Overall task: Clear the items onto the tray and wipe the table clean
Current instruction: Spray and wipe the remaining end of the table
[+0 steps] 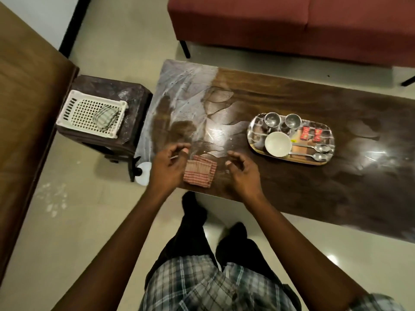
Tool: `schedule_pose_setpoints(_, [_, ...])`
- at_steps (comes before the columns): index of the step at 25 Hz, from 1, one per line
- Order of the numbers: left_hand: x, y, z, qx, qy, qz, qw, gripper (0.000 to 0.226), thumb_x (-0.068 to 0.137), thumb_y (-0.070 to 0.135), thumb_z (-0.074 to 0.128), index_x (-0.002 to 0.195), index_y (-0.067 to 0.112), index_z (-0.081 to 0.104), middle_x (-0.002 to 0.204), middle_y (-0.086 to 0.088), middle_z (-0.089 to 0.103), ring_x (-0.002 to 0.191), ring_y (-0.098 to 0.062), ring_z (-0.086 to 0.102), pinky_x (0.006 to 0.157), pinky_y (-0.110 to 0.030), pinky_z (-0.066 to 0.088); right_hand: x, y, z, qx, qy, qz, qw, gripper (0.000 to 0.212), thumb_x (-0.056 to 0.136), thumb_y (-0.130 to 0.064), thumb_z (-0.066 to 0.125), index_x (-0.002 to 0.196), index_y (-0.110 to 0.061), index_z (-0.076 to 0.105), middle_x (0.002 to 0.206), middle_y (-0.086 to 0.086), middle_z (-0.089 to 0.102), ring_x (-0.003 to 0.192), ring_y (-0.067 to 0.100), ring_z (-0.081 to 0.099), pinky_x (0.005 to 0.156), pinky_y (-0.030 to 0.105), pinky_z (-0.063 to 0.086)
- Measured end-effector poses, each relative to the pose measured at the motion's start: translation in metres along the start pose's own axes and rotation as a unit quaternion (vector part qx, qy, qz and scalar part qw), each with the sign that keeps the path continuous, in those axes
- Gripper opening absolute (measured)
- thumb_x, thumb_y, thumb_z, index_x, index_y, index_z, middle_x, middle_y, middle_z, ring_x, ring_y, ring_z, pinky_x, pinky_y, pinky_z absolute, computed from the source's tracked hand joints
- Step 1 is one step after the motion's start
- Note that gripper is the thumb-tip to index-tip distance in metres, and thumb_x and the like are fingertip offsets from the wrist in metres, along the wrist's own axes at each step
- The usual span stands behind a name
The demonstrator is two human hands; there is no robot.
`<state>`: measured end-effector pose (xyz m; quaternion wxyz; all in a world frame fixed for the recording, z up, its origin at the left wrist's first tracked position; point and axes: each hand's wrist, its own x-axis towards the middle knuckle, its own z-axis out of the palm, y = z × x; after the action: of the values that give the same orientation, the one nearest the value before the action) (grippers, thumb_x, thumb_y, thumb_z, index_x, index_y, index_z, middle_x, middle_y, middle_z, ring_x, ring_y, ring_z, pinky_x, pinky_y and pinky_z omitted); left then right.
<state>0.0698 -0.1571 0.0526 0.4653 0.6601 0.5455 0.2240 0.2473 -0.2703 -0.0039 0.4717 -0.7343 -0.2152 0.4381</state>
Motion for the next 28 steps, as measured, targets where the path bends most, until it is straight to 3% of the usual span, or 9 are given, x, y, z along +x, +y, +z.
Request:
schedule_pose_setpoints(4, [0.038,-0.067,-0.111,-0.023,0.065,-0.016,0.997,0.031,0.101,-0.001,0.055,0.119,0.015,0.076,0.104,-0.014,0.076,0.087,-0.009,0.070,0.084,-0.027,0.061,0.001,0.020,0.073,-0.126,-0.085,0.030,0.988,0.043,0.099,-0.006,0.064,0.141,-0.016,0.064,0.136,0.005,0.071,0.123,0.018,0.070,0.110,0.043,0.055])
schedule_pose_setpoints(8, [0.075,-0.161,-0.190,0.081,0.056,-0.019,0.995,0.071,0.081,-0.020,0.050,0.131,0.029,0.066,0.129,-0.013,0.070,0.123,-0.036,0.068,0.109,-0.044,0.054,0.015,0.049,0.129,-0.315,-0.144,0.020,0.938,0.062,0.100,-0.020,0.066,0.160,-0.020,0.049,0.169,0.008,0.044,0.151,0.032,0.046,0.121,0.033,0.039])
schedule_pose_setpoints(11, [0.081,-0.232,-0.204,0.171,-0.087,0.019,0.981,0.084,0.073,0.007,0.067,0.154,0.024,0.049,0.156,-0.012,0.049,0.148,-0.036,0.047,0.120,-0.053,0.042,0.034,0.082,0.158,-0.440,-0.185,0.041,0.878,0.078,0.102,-0.032,0.061,0.170,-0.030,0.023,0.180,0.002,0.015,0.166,0.032,0.015,0.133,0.047,0.024])
schedule_pose_setpoints(13, [0.082,-0.263,-0.189,0.179,-0.190,0.078,0.962,0.101,0.075,0.033,0.081,0.164,0.015,0.036,0.173,-0.005,0.031,0.161,-0.025,0.031,0.128,-0.044,0.032,0.042,0.105,0.164,-0.508,-0.184,0.042,0.840,0.083,0.102,-0.037,0.056,0.171,-0.035,0.010,0.182,0.000,0.002,0.168,0.032,0.001,0.136,0.051,0.011])
schedule_pose_setpoints(16, [0.079,-0.278,-0.142,0.110,-0.210,0.081,0.968,0.113,0.076,0.046,0.092,0.167,0.028,0.028,0.176,0.004,0.026,0.161,-0.019,0.031,0.126,-0.029,0.034,0.045,0.134,0.164,-0.566,-0.160,0.010,0.809,0.086,0.099,-0.046,0.050,0.171,-0.038,0.003,0.182,0.000,0.000,0.168,0.033,-0.002,0.134,0.054,0.003])
schedule_pose_setpoints(19, [0.087,-0.272,-0.092,0.007,-0.138,0.072,0.988,0.083,0.090,0.039,0.081,0.160,0.042,0.036,0.169,0.007,0.040,0.154,-0.021,0.044,0.121,-0.043,0.043,0.056,0.157,0.163,-0.599,-0.122,-0.055,0.789,0.080,0.102,-0.048,0.042,0.172,-0.036,0.005,0.181,0.002,0.007,0.168,0.034,0.007,0.135,0.054,0.009])
schedule_pose_setpoints(22, [0.101,-0.258,-0.065,-0.046,-0.068,0.057,0.995,0.049,0.102,0.035,0.065,0.149,0.035,0.053,0.146,0.011,0.063,0.136,-0.009,0.061,0.111,-0.022,0.046,0.063,0.174,0.157,-0.623,-0.108,-0.104,0.768,0.074,0.106,-0.046,0.036,0.172,-0.033,0.004,0.181,0.002,0.010,0.167,0.034,0.011,0.132,0.053,0.011])
schedule_pose_setpoints(24, [0.119,-0.243,-0.057,-0.079,-0.055,0.030,0.995,0.028,0.103,0.035,0.061,0.130,0.035,0.065,0.115,0.012,0.076,0.108,-0.004,0.073,0.094,-0.012,0.051,0.068,0.184,0.152,-0.634,-0.106,-0.142,0.753,0.075,0.107,-0.042,0.037,0.173,-0.030,0.004,0.182,0.000,0.007,0.167,0.033,0.012,0.131,0.053,0.013])
schedule_pose_setpoints(28, [0.182,-0.206,-0.042,-0.121,-0.087,-0.014,0.989,0.010,0.099,0.031,0.066,0.101,0.023,0.071,0.068,0.000,0.071,0.053,-0.010,0.067,0.060,-0.021,0.056,0.098,0.188,0.138,-0.631,-0.084,-0.182,0.749,0.074,0.103,-0.036,0.042,0.172,-0.028,0.016,0.181,-0.002,0.014,0.165,0.034,0.021,0.129,0.057,0.021])
